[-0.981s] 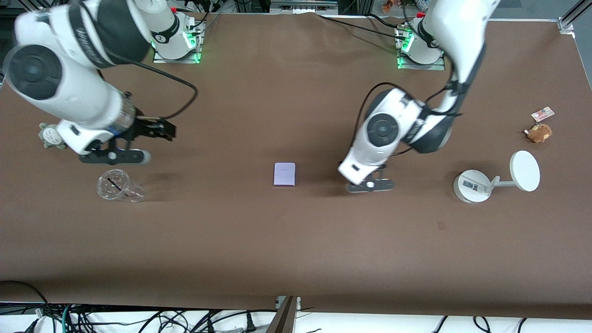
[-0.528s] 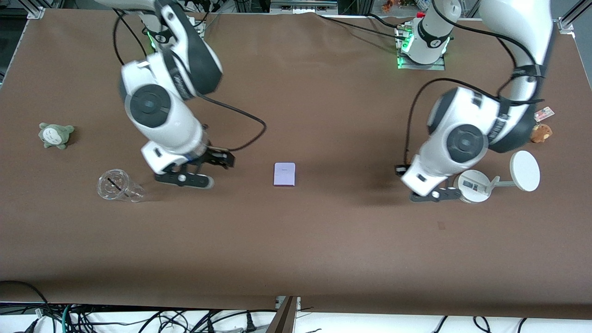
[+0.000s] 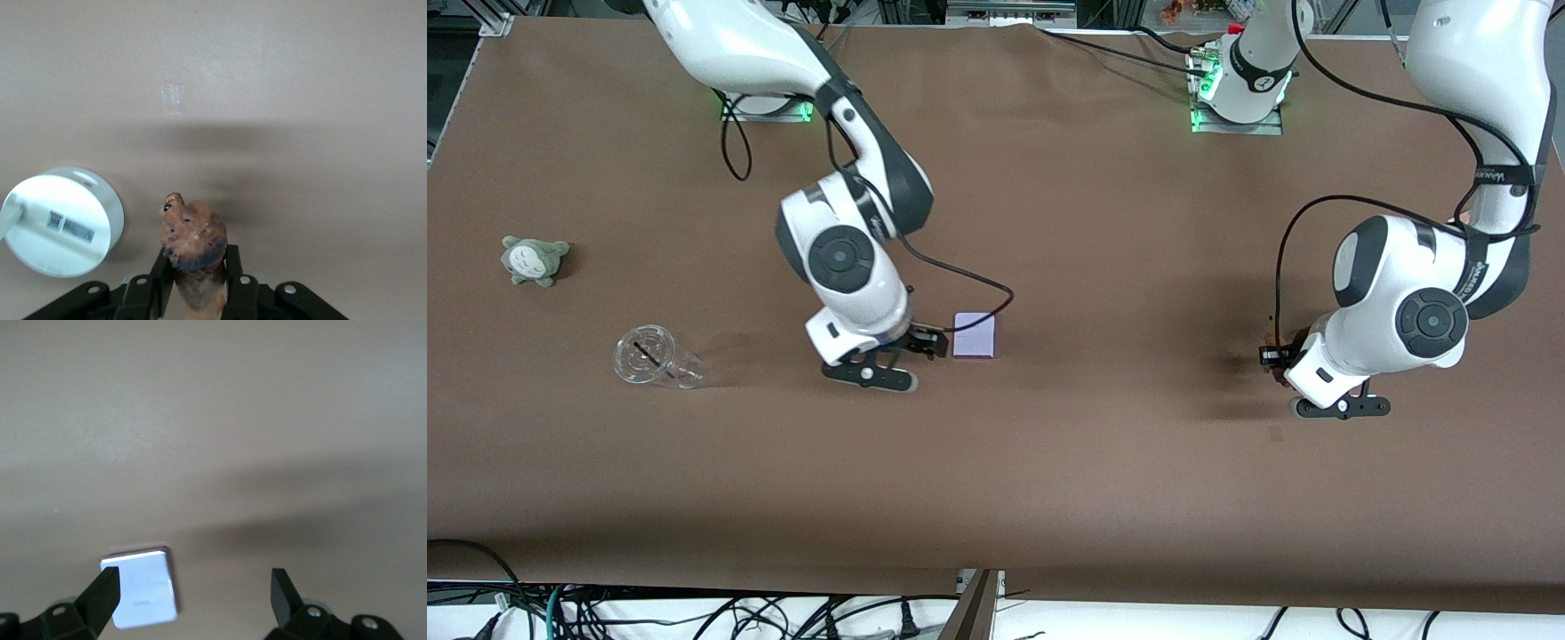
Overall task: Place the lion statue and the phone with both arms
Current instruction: 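Lift the lion with the left gripper while the right gripper reaches the phone, then grasp the phone with the right gripper while the left gripper carries the lion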
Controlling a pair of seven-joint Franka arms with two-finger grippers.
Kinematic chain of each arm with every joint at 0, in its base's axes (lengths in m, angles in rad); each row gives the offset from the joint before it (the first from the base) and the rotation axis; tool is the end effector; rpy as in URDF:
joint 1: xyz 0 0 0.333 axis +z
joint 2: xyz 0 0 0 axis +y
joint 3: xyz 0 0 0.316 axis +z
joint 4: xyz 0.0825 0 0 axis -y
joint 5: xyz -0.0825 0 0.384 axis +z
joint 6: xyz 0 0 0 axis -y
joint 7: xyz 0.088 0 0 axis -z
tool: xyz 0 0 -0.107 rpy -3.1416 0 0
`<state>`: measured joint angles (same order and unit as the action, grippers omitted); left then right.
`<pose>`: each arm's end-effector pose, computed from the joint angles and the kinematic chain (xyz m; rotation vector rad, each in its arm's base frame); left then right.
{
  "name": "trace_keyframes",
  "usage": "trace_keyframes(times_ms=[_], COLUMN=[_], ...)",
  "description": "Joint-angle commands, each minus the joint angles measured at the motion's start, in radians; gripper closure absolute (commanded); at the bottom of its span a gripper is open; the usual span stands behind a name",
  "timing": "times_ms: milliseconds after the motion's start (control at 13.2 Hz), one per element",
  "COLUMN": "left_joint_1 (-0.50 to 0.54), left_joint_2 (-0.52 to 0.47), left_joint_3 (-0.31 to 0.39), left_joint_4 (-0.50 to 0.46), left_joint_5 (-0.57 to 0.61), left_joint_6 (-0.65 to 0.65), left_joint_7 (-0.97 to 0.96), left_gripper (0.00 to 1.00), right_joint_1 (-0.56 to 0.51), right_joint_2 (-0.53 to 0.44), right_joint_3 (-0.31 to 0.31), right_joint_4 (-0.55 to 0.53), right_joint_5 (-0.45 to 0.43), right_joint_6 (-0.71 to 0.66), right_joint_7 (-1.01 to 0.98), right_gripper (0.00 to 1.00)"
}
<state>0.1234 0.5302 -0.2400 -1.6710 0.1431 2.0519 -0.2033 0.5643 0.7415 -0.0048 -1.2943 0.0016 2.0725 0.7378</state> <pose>0.6597 -0.0530 0.2934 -3.1138 -0.0556 0.2027 0.6320 0.3969 0.3082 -3.1082 0.2769 -0.0473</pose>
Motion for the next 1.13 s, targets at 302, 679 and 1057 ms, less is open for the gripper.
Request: trace_keyframes(times_ms=[302, 679, 1057], left_joint_1=[0.079, 0.09, 0.081], left_joint_2=[0.016, 0.042, 0.034], left_joint_3=[-0.005, -0.007, -0.019], left_joint_4=[-0.174, -0.222, -0.214], left_joint_5=[0.145, 0.145, 0.145], left_joint_6=[0.247, 0.327, 0.315], left_joint_7=[0.042, 0.032, -0.011], left_gripper=[0.88, 0.87, 0.6], right_joint_1=[0.049, 0.071, 0.083], right_joint_2=[0.16, 0.272, 0.289], right_joint_3=[-0.004, 0.034, 0.032], right_joint_4=[0.07, 0.148, 0.147], right_joint_5=[0.015, 0.012, 0.006], right_joint_6=[0.132, 0.202, 0.218], right_joint_7=[0.011, -0.058, -0.064], right_gripper=[0.0, 0.0, 0.0])
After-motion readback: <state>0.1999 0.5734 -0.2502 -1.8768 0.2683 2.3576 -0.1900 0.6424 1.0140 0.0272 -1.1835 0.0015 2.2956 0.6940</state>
